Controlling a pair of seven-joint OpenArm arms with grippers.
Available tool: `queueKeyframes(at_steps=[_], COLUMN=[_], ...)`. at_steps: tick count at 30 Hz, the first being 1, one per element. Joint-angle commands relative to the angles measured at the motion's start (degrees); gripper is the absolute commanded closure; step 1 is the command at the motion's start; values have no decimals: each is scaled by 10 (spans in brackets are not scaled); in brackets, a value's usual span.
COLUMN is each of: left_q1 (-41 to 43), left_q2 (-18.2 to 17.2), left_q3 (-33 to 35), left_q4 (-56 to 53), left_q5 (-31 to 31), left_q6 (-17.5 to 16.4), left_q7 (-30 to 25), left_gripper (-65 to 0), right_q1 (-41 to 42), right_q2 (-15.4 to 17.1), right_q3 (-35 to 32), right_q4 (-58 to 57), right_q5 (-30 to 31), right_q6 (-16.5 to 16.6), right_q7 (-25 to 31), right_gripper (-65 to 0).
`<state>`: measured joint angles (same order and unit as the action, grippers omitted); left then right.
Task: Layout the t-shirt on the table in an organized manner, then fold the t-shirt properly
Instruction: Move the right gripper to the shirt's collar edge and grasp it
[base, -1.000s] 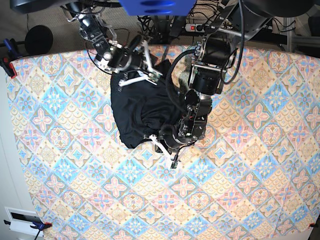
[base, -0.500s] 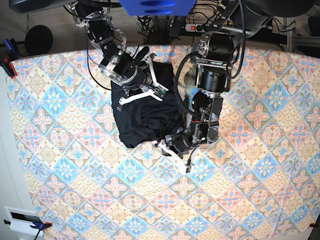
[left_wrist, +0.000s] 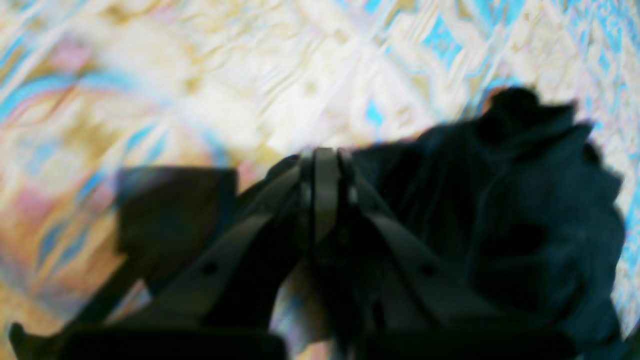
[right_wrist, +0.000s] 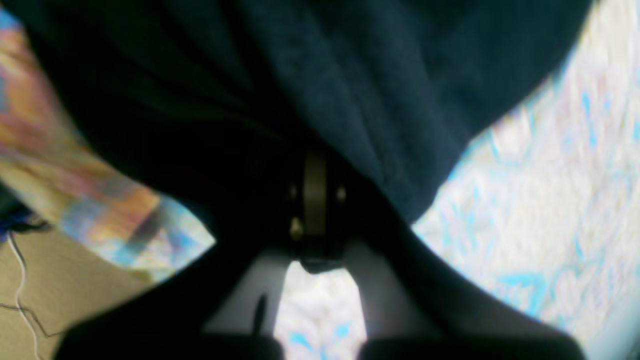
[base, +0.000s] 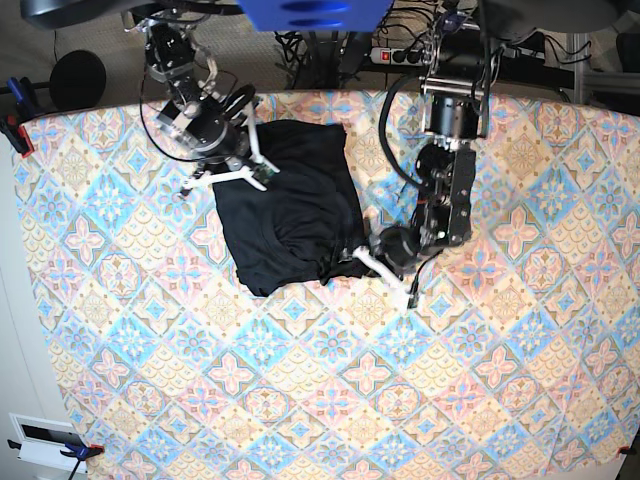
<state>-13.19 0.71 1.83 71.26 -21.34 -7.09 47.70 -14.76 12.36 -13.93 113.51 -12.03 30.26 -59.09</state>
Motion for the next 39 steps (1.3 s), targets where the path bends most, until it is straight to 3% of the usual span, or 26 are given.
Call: queueKeyframes(at_steps=[1, 6, 12, 29, 36, 39], left_q1=[1, 43, 60, 43, 45, 45], left_q2=[-1, -4, -23, -38, -38, -38], left_q3=[1, 2, 2, 2, 2, 2], left_q4=[30, 68, 68, 16, 8, 8], left_q5=[-4, -4, -4, -3, -2, 24], left_q6=[-6, -6, -7, -8, -9, -9], left_q7=[-9, -9, -9, -13, -14, -14], left_gripper=[0, 0, 0, -1, -1, -1], right_q1=[16, 30, 25, -83, -94, -75], right_q2=[2, 27, 29, 32, 29, 10], right_q3=[14, 47, 86, 39, 192, 269], right_q4=[10, 11, 20, 35, 37, 37], right_q5=[-6, -5, -5, -7, -8, -7], right_q6=[-4, 15, 57, 62, 60, 60], right_q7=[7, 7, 7, 30, 103, 132], right_gripper=[0, 0, 0, 0, 0, 0])
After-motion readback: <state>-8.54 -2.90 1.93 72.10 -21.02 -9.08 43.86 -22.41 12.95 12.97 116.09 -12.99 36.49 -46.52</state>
